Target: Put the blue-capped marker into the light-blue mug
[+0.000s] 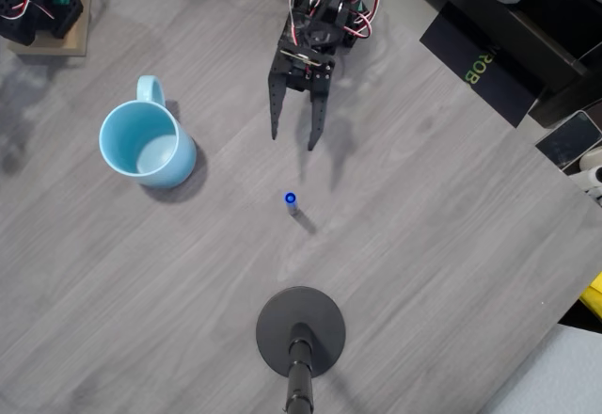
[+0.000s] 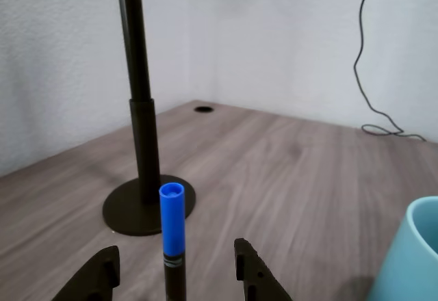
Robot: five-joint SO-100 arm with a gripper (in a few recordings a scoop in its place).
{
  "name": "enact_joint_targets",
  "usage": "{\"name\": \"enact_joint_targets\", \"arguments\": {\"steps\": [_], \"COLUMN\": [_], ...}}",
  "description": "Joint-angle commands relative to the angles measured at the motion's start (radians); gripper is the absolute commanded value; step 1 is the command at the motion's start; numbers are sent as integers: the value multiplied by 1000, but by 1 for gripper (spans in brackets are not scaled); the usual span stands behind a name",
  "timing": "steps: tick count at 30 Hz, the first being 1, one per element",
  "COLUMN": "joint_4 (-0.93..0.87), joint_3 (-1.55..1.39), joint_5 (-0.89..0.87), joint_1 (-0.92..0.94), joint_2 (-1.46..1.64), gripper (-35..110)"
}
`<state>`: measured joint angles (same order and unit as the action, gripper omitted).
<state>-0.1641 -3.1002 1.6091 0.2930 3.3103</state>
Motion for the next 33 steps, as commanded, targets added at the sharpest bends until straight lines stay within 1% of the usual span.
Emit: {"name": "enact_joint_targets", "arguments": {"steps": [1, 4, 6, 8, 11, 13, 18, 23, 28, 33], "joint_4": [44, 106, 146, 218, 299, 377, 660, 822, 856, 963], "joint_3": [-8, 6, 46, 143, 385, 479, 420, 321, 313, 357], "joint_5": [167, 170, 167, 144, 69, 60, 120, 121, 114, 114], "joint_1": [-9, -14, -15, -3, 49, 83, 95, 15, -52, -54], "joint_2": [26, 0, -78, -256, -581, -753, -979, -1058, -1095, -1239], "gripper": [27, 27, 28, 28, 28, 28, 29, 31, 31, 31]}}
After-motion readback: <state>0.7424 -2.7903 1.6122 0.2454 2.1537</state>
